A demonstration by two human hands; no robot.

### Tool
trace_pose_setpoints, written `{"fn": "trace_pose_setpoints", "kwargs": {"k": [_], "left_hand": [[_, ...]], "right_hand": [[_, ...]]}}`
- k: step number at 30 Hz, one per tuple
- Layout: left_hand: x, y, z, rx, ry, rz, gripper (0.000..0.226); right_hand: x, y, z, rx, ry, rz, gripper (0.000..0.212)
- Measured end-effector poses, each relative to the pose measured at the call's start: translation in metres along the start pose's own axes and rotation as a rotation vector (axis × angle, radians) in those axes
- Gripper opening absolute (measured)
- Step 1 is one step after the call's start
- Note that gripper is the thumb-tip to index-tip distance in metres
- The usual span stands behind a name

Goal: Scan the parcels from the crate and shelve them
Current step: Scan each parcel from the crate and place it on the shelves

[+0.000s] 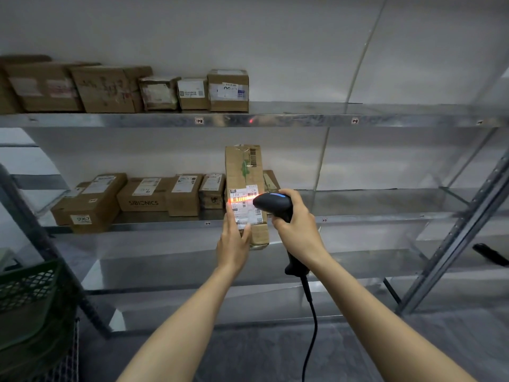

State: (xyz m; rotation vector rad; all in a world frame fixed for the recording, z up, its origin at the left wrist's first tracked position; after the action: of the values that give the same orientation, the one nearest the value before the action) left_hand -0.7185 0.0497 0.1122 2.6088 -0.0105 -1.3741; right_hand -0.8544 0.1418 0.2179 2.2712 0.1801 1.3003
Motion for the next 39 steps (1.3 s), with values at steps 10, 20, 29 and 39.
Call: {"fn": "trace_pose_setpoints", "kwargs": {"k": [10,20,29,39], "left_hand": [[-0.002,0.001,-0.003,-0.007,0.033,-0.009,0.070],[-0.031,0.009,-0.017,-0.010,-0.003,0.066,0.072],[-0.071,0.018,-0.035,0.002,-0.044,0.197,0.071],[-0.124,0.041,-0.046,0.030,-0.073,0.280,0.071]], "right_hand": [[0.001,0.001,-0.001,-0.022,-0.006,0.008,0.045],[0.020,0.016,-0.029,-0.167,-0.046,-0.024,0.047],[0.030,0.020,-0.058,-0.324,-0.059,-0.031,0.046],[0.027,0.031,-0.077,-0.388,-0.083,-0.041,0.047]]}}
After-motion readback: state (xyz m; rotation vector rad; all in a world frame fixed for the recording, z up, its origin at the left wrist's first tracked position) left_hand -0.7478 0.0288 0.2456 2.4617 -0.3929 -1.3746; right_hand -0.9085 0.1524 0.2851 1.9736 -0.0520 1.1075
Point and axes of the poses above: each hand's wrist, its own y-axis towards the middle knuckle, its own z-axis out of the palm, x = y × z, the point moved 7 cm from there along y, towards the middle knuckle, and after that the axes turned 10 degrees about -z, right-handed, at the moved point
